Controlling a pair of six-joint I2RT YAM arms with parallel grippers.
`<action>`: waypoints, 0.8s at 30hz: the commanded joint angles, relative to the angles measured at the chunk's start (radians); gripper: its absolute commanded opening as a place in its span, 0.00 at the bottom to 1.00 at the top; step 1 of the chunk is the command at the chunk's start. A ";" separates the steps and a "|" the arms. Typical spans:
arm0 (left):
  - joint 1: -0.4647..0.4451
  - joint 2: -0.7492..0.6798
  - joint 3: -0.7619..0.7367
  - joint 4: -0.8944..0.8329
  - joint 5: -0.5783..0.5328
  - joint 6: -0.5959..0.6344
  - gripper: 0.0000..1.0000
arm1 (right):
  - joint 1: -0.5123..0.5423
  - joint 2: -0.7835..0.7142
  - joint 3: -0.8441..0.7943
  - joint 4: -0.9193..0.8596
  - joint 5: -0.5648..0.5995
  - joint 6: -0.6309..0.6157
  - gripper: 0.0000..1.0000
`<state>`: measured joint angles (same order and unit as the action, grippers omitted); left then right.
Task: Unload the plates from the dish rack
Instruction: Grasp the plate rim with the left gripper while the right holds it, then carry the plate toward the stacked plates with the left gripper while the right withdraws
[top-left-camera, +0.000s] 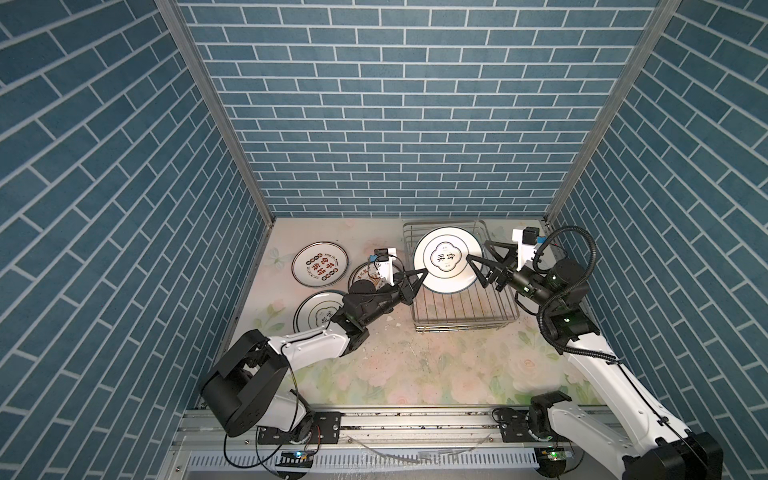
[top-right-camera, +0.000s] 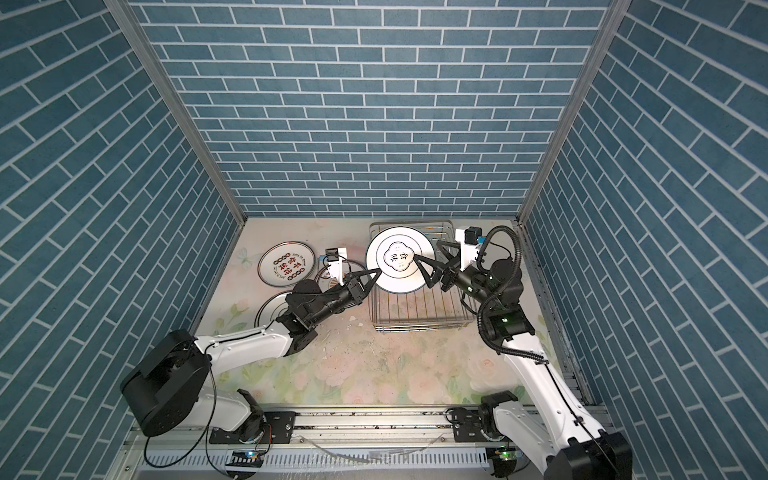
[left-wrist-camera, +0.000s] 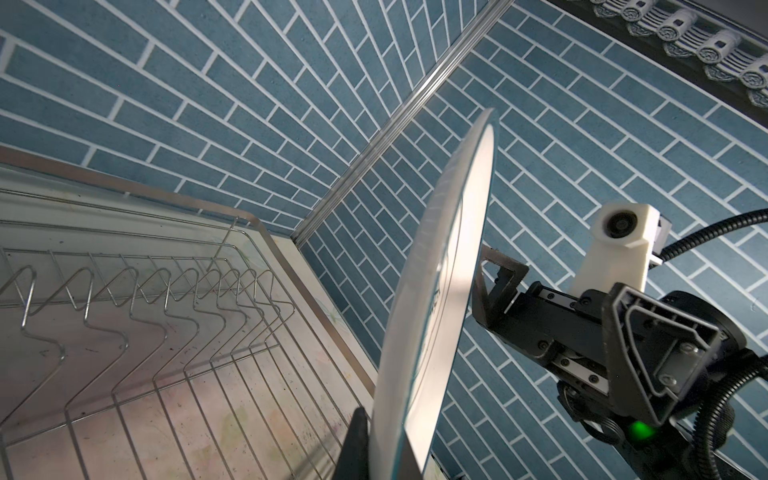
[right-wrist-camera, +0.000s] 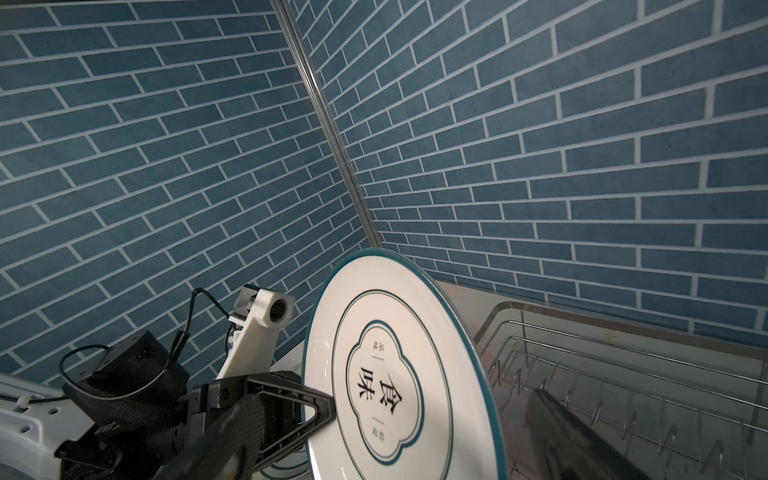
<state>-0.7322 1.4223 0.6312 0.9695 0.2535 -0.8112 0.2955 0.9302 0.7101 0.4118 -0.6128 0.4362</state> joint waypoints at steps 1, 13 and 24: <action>-0.006 -0.054 -0.013 -0.009 -0.073 0.015 0.00 | 0.008 -0.043 -0.034 0.056 0.048 -0.034 0.99; 0.009 -0.187 -0.098 -0.136 -0.253 -0.033 0.00 | 0.162 0.032 0.048 -0.093 0.006 -0.252 0.99; 0.046 -0.391 -0.199 -0.400 -0.472 -0.153 0.00 | 0.427 0.202 0.188 -0.319 0.254 -0.521 0.99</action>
<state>-0.6979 1.0863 0.4450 0.6579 -0.0998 -0.9024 0.6907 1.1141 0.8566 0.1555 -0.4343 0.0357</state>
